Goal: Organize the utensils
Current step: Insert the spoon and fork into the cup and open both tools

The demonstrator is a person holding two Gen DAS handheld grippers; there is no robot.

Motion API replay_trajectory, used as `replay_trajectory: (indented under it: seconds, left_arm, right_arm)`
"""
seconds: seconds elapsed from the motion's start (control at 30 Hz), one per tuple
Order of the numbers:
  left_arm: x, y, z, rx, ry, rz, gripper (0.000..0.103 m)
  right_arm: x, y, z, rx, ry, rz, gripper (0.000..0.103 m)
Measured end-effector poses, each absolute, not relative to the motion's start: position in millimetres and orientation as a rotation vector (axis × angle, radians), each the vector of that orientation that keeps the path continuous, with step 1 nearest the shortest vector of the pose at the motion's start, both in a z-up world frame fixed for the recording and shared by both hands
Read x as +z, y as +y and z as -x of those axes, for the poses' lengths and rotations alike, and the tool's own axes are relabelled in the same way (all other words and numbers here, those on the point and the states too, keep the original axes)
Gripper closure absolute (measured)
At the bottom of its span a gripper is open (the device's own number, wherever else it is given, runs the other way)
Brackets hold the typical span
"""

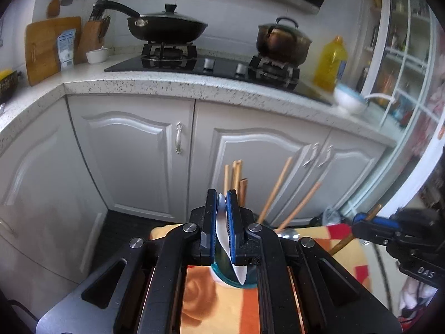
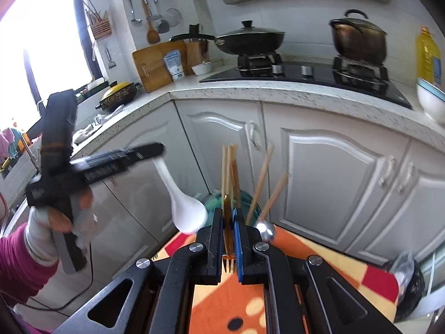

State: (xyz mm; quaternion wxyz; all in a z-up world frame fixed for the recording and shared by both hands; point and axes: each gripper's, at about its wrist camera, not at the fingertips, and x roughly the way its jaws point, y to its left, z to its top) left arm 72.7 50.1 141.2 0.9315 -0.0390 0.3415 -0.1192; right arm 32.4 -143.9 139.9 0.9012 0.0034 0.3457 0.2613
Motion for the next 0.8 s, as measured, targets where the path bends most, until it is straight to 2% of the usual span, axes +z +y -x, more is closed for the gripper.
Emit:
replay_trajectory:
  seconds: [0.47, 0.7, 0.73, 0.77, 0.8]
  left_arm:
    - [76, 18, -106, -0.207, 0.782, -0.034, 0.098]
    - [71, 16, -110, -0.196, 0.787, -0.012, 0.098]
    - [71, 19, -110, -0.199, 0.794, 0.007, 0.097]
    - [72, 21, -111, -0.203, 0.802, 0.03, 0.098]
    - [73, 24, -111, -0.209, 0.809, 0.05, 0.097]
  right_arm:
    - [56, -113, -95, 0.553, 0.892, 0.005, 0.096]
    - [22, -120, -103, 0.541, 0.967, -0.052, 0.096]
    - [21, -123, -101, 0.54, 0.966, -0.064, 0.095]
    - [22, -125, -99, 0.538, 0.962, -0.069, 0.086]
    - [25, -128, -96, 0.534, 0.956, -0.071, 0.072]
